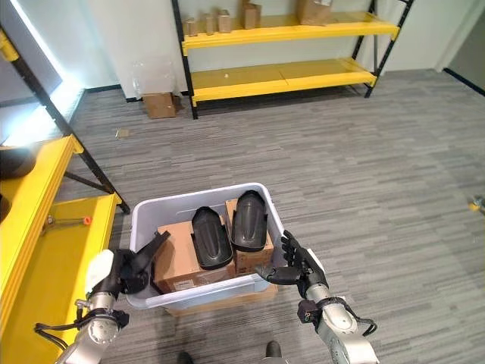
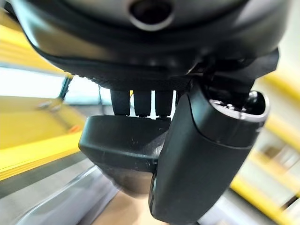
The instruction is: Move parts from the plastic box to the shelf.
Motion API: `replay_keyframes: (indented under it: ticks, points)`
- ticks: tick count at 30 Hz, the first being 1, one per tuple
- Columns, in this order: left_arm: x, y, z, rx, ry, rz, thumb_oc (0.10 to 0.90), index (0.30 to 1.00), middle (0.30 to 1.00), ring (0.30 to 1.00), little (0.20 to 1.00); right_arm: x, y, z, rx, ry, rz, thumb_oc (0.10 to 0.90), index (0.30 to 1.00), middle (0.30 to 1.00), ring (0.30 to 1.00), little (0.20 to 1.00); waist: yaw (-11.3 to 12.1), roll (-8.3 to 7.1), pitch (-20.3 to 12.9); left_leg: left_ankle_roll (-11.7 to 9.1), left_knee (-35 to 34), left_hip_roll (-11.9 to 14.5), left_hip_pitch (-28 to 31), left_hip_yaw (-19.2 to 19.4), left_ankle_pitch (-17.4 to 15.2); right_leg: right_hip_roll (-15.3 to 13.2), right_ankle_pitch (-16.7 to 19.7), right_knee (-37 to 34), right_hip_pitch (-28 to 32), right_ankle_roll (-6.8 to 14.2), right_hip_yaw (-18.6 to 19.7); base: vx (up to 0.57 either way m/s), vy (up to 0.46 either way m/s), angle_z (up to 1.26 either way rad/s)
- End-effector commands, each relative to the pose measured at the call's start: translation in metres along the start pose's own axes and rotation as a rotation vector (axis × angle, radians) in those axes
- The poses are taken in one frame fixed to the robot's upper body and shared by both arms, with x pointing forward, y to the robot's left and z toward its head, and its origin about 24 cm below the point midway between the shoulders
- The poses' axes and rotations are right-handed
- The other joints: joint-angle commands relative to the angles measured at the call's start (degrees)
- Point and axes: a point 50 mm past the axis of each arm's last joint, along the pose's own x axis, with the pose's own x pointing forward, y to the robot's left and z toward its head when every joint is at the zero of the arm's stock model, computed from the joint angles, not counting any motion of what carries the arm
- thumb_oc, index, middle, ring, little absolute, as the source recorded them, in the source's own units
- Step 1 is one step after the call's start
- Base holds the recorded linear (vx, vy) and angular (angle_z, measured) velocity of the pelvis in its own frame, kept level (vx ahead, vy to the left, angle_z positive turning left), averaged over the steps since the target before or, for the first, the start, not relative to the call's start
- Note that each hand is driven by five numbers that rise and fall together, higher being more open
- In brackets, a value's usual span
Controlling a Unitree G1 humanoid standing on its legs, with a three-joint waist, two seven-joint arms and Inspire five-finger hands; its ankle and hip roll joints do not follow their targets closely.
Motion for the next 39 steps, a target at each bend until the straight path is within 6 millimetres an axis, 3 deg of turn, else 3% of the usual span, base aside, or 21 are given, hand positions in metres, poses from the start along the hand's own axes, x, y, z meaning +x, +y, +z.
replay_keyframes:
  ticks: [1, 4, 8, 10, 11, 14, 15, 20, 22, 25, 26, 27, 30, 31, 32, 34, 36, 38, 39]
  points:
    - [0.037, 0.058, 0.048, 0.061, -0.331, 0.222, 0.400, 0.300, 0.300, 0.300, 0.300, 0.015, 0.014, 0.060, -0.006, -0.274, 0.062, 0.900, 1.000, 1.000, 1.000, 1.000, 1.6, -1.26, -2.2, 0.2, 2.0, 0.2, 3.8, -1.2, -8.2, -4.1, -3.1, 2.6, 1.1, 3.0, -2.5, -0.03, 0.262, 0.02]
    - [0.036, 0.056, 0.060, 0.074, -0.412, 0.172, 0.400, 0.300, 0.300, 0.300, 0.300, 0.016, 0.019, 0.061, 0.002, -0.278, 0.094, 0.900, 1.000, 1.000, 1.000, 1.000, 2.5, -1.73, -2.4, 1.2, 3.4, -1.3, 3.5, -0.9, -9.5, -5.8, -1.5, 1.7, 1.1, 4.4, -3.3, -0.04, 0.216, 0.05]
    - [0.035, 0.051, 0.078, 0.080, -0.523, 0.117, 0.400, 0.300, 0.300, 0.300, 0.300, 0.019, 0.028, 0.062, 0.039, -0.304, 0.114, 0.900, 1.000, 1.000, 1.000, 1.000, 3.7, -2.16, -2.5, 2.4, 3.2, -3.1, 3.2, 0.1, -10.2, -9.0, 3.7, -0.1, 0.2, 5.8, -4.9, -0.07, 0.201, 0.07]
    - [0.034, 0.051, 0.085, 0.081, -0.562, 0.113, 0.400, 0.300, 0.300, 0.300, 0.300, 0.021, 0.036, 0.063, 0.061, -0.318, 0.135, 0.900, 1.000, 1.000, 1.000, 1.000, 4.5, -2.14, -2.5, 2.3, 2.2, -3.4, 3.7, 1.5, -10.1, -10.0, 6.8, 0.0, -1.8, 6.5, -7.5, -0.14, 0.147, 0.02]
    - [0.034, 0.055, 0.089, 0.082, -0.583, 0.108, 0.400, 0.300, 0.300, 0.300, 0.300, 0.024, 0.042, 0.063, 0.072, -0.323, 0.166, 0.900, 1.000, 1.000, 1.000, 1.000, 4.9, -1.90, -2.0, 2.7, 0.9, -3.7, 4.7, 2.7, -10.5, -9.4, 8.0, 3.2, -4.4, 6.8, -9.1, -0.20, 0.147, -0.29]
    - [0.034, 0.054, 0.098, 0.081, -0.621, 0.074, 0.400, 0.300, 0.300, 0.300, 0.300, 0.023, 0.042, 0.062, 0.059, -0.330, 0.149, 0.900, 1.000, 1.000, 1.000, 1.000, 3.8, -1.52, -2.1, 4.6, 0.0, -4.9, 3.1, 0.2, -10.3, -3.8, 2.5, 7.9, -5.6, 5.4, -4.5, -0.16, 0.084, -0.23]
    - [0.035, 0.048, 0.106, 0.074, -0.643, 0.051, 0.400, 0.300, 0.300, 0.300, 0.300, 0.022, 0.041, 0.063, 0.069, -0.330, 0.126, 0.900, 1.000, 1.000, 1.000, 1.000, 3.0, -1.34, -2.8, 5.3, -0.2, -5.4, 1.8, -2.1, -9.5, 0.7, -1.3, 10.1, -6.0, 3.7, -1.0, -0.09, 0.042, 0.28]
    - [0.035, 0.048, 0.106, 0.074, -0.643, 0.051, 0.400, 0.300, 0.300, 0.300, 0.300, 0.022, 0.041, 0.063, 0.069, -0.330, 0.126, 0.900, 1.000, 1.000, 1.000, 1.000, 3.0, -1.34, -2.9, 5.3, -0.2, -5.4, 1.7, -2.1, -9.4, 0.7, -1.3, 10.2, -6.1, 3.7, -1.0, -0.02, 0.012, 0.29]
    - [0.032, 0.034, 0.120, 0.032, -0.701, 0.013, 0.400, 0.300, 0.300, 0.300, 0.300, 0.020, 0.034, 0.062, 0.076, -0.330, 0.087, 0.900, 1.000, 1.000, 1.000, 1.000, 0.3, -1.18, -3.5, 5.7, -0.2, -7.9, 0.7, -8.7, -8.6, 9.9, -5.3, 12.7, -5.1, -0.4, 8.3, -0.11, 0.025, 0.10]
    - [0.032, 0.033, 0.122, 0.026, -0.707, 0.011, 0.400, 0.300, 0.300, 0.300, 0.300, 0.020, 0.033, 0.062, 0.074, -0.329, 0.085, 0.900, 1.000, 1.000, 1.000, 1.000, 0.0, -1.12, -3.7, 5.7, -0.2, -8.1, 0.6, -9.4, -8.4, 10.7, -5.2, 12.6, -5.1, -0.7, 9.2, -0.06, -0.071, 1.24]
    - [0.036, 0.028, 0.128, -0.028, -0.698, -0.009, 0.400, 0.300, 0.300, 0.300, 0.300, 0.019, 0.029, 0.057, 0.076, -0.331, 0.078, 0.900, 1.000, 1.000, 1.000, 1.000, -0.5, -0.85, -4.1, 5.6, -0.2, -10.2, 0.2, -13.4, -7.5, 12.9, -5.8, 8.8, -3.5, -2.3, 12.0, -0.31, -0.352, 0.71]
    - [0.034, 0.025, 0.134, -0.072, -0.711, -0.024, 0.400, 0.300, 0.300, 0.300, 0.300, 0.020, 0.028, 0.057, 0.084, -0.326, 0.081, 0.900, 1.000, 1.000, 1.000, 1.000, -0.6, -0.33, -4.0, 4.7, -0.2, -9.7, -1.0, -14.6, -6.1, 12.9, -5.2, 4.0, -2.0, -3.2, 12.2, -0.35, -0.398, 0.90]
    - [0.030, 0.025, 0.134, -0.060, -0.723, -0.012, 0.400, 0.300, 0.300, 0.300, 0.300, 0.016, 0.025, 0.050, 0.070, -0.292, 0.103, 0.900, 1.000, 1.000, 1.000, 1.000, -0.6, -0.20, -3.7, 3.0, -0.2, -8.8, -3.6, -14.7, -4.6, 12.5, -3.7, -0.1, -0.8, -3.4, 11.6, -0.18, -0.210, 1.24]
    - [0.027, 0.026, 0.137, -0.004, -0.772, 0.004, 0.400, 0.300, 0.300, 0.300, 0.300, 0.015, 0.024, 0.048, 0.071, -0.291, 0.109, 0.900, 1.000, 1.000, 1.000, 1.000, -0.7, -0.14, -3.4, 2.6, -0.2, -8.4, -4.2, -12.8, -4.7, 12.1, -4.5, -0.1, -0.5, -3.4, 10.2, -0.13, -0.144, 0.22]
    - [0.025, 0.025, 0.141, 0.030, -0.824, -0.008, 0.400, 0.300, 0.300, 0.300, 0.300, 0.012, 0.021, 0.047, 0.081, -0.295, 0.096, 0.900, 1.000, 1.000, 1.000, 1.000, -1.4, -0.03, -3.2, 2.0, -0.2, -7.7, -4.5, -8.1, -4.3, 11.6, -4.7, -0.1, -0.6, -3.3, 7.6, -0.15, -0.111, 0.66]
    - [0.020, 0.021, 0.158, 0.040, -0.941, -0.050, 0.400, 0.300, 0.300, 0.300, 0.300, 0.005, 0.010, 0.045, 0.102, -0.301, 0.029, 0.900, 1.000, 1.000, 1.000, 1.000, -3.8, 0.15, -2.8, 1.2, 0.1, -6.1, -4.2, 5.0, -3.6, 9.5, -4.8, -0.1, -0.7, -2.3, 0.1, -0.17, -0.048, 2.02]
    - [0.017, 0.023, 0.163, 0.023, -0.956, -0.023, 0.400, 0.300, 0.300, 0.300, 0.300, 0.007, 0.009, 0.044, 0.089, -0.310, 0.025, 0.900, 1.000, 1.000, 1.000, 1.000, -4.3, 0.48, -2.0, 1.3, 1.7, -4.3, -3.2, 7.7, -4.2, 7.8, -4.7, -0.1, 0.3, -2.4, -2.9, -0.15, 0.057, 2.33]
    - [0.014, 0.033, 0.159, 0.022, -0.957, 0.018, 0.400, 0.300, 0.300, 0.300, 0.300, 0.008, 0.012, 0.044, 0.077, -0.311, 0.049, 0.900, 1.000, 1.000, 1.000, 1.000, -3.7, 0.49, -2.5, 0.6, 1.8, -1.4, -0.5, 5.0, -4.5, 6.4, -5.1, 0.9, 0.6, -2.9, -3.1, -0.10, 0.134, 0.28]
    - [0.012, 0.038, 0.158, 0.028, -0.963, 0.042, 0.400, 0.300, 0.300, 0.300, 0.300, 0.008, 0.012, 0.043, 0.076, -0.301, 0.060, 0.900, 1.000, 1.000, 1.000, 1.000, -3.7, 0.57, -3.0, -0.7, 2.5, 1.7, 0.7, 4.5, -2.6, 5.5, -5.3, 1.5, 0.5, -3.1, -3.9, -0.07, 0.218, -0.14]
